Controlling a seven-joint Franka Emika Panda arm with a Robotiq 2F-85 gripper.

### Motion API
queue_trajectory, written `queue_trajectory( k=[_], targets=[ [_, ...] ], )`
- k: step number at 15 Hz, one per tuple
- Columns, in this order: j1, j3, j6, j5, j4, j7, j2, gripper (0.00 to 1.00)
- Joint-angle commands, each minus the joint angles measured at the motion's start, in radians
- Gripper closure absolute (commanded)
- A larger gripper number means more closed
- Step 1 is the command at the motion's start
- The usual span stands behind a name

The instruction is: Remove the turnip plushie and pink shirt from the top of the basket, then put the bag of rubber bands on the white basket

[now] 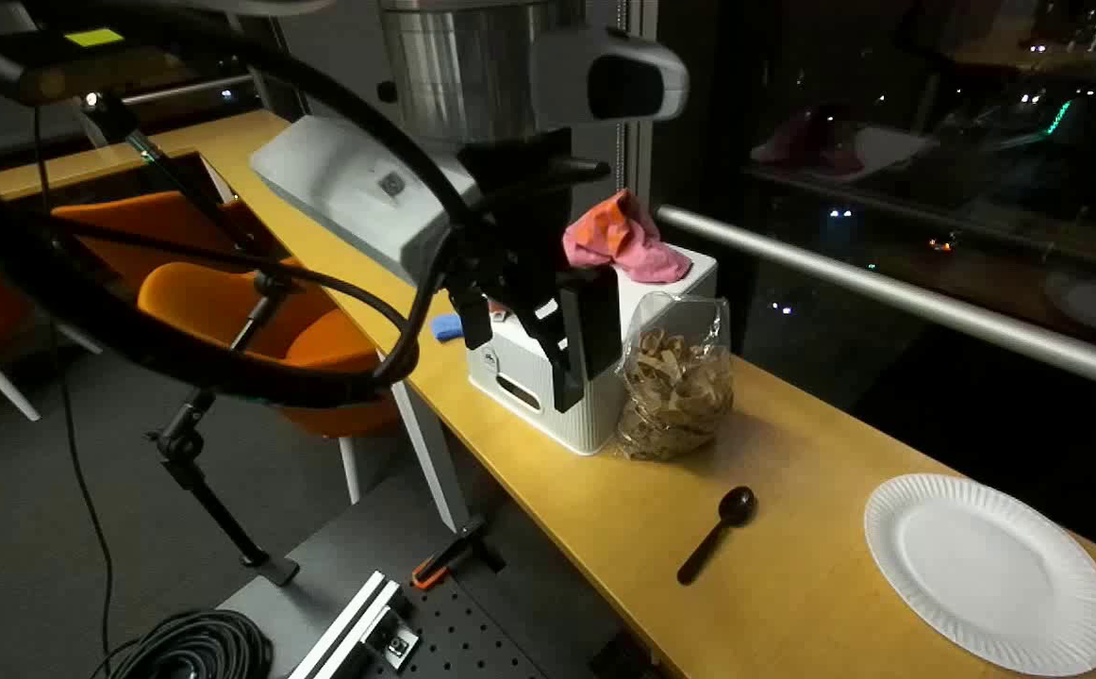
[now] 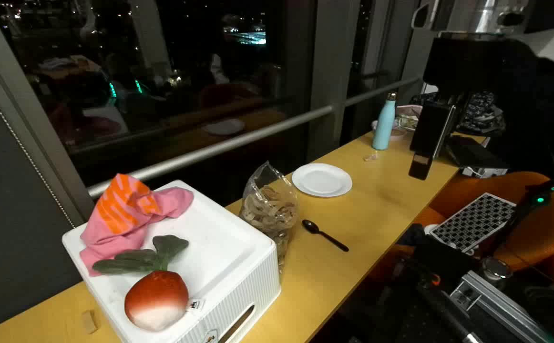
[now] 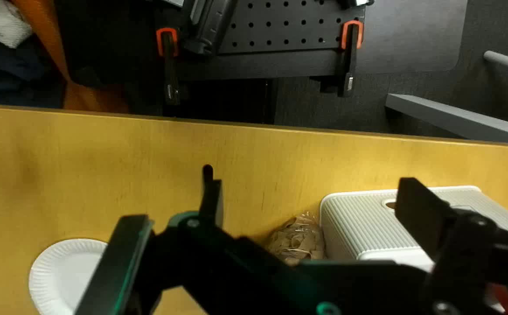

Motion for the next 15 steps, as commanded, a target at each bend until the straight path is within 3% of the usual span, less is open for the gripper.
queue_trajectory(
  k=[1,9,12,15],
  targets=[
    [0.003,-0.003,-0.002,-0.002,0.002,0.001,0.000,0.00],
    [0.003,-0.003,-0.002,-0.002,0.002,0.001,0.000,0.00],
    [-0.014,0.018,-0.067,-0.043,0.047,0.043,-0.099,0.00],
    [0.019,0.083,-0.006,-0.030,0.128,0.091,-0.028,0.00]
  ],
)
